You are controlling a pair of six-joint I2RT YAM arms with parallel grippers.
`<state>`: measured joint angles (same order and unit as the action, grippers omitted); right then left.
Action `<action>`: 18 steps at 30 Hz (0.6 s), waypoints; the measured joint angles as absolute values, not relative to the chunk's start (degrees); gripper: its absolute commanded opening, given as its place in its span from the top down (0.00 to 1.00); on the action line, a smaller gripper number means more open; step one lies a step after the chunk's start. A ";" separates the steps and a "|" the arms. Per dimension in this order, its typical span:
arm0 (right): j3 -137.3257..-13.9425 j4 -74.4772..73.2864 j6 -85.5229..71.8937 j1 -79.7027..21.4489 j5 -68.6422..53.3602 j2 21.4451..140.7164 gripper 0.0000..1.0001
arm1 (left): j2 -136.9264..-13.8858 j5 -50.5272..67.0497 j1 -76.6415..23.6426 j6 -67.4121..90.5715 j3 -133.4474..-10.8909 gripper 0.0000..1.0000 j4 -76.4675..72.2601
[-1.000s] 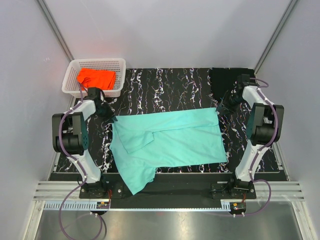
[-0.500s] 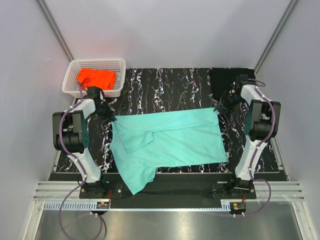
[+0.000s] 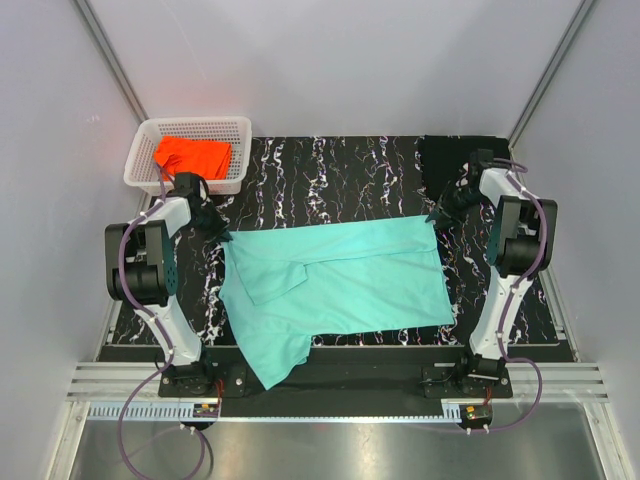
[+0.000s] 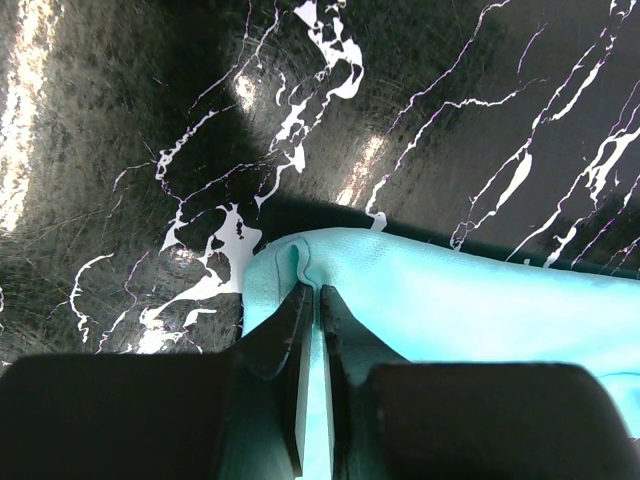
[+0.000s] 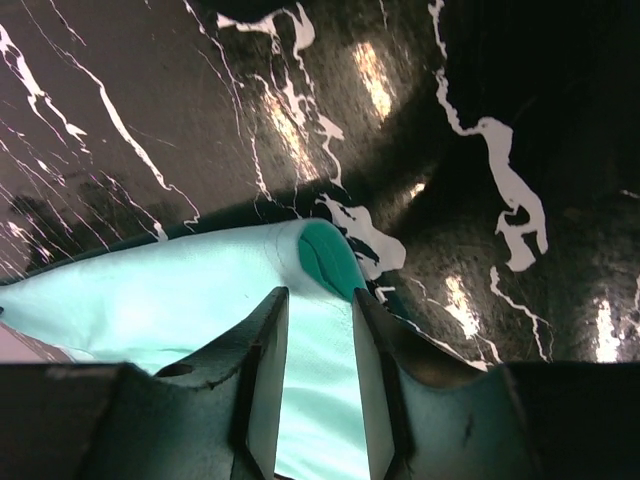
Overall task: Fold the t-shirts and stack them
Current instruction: Fold the tshirt
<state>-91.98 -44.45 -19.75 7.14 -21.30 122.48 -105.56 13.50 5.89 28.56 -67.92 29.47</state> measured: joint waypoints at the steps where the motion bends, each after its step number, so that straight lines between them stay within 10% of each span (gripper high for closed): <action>1: -92.42 -44.42 -19.73 7.14 -21.50 122.85 0.61 | -105.56 13.50 5.89 28.56 -67.92 0.89 29.47; 6: -93.86 -44.42 -19.66 7.11 -22.09 124.57 0.62 | -105.56 13.54 5.89 28.56 -67.92 0.92 29.45; 12: -94.32 -44.47 -19.59 7.09 -22.46 125.75 0.96 | -105.56 13.65 5.89 28.99 -67.92 1.00 29.45; 18: -96.77 -44.51 -20.23 7.03 -22.09 125.75 1.00 | -105.56 13.41 6.04 29.04 -68.01 1.00 29.47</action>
<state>-96.77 -44.51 -20.23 7.03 -22.09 125.75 -105.56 13.41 6.04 29.04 -68.01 29.47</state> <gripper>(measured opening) 0.012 0.012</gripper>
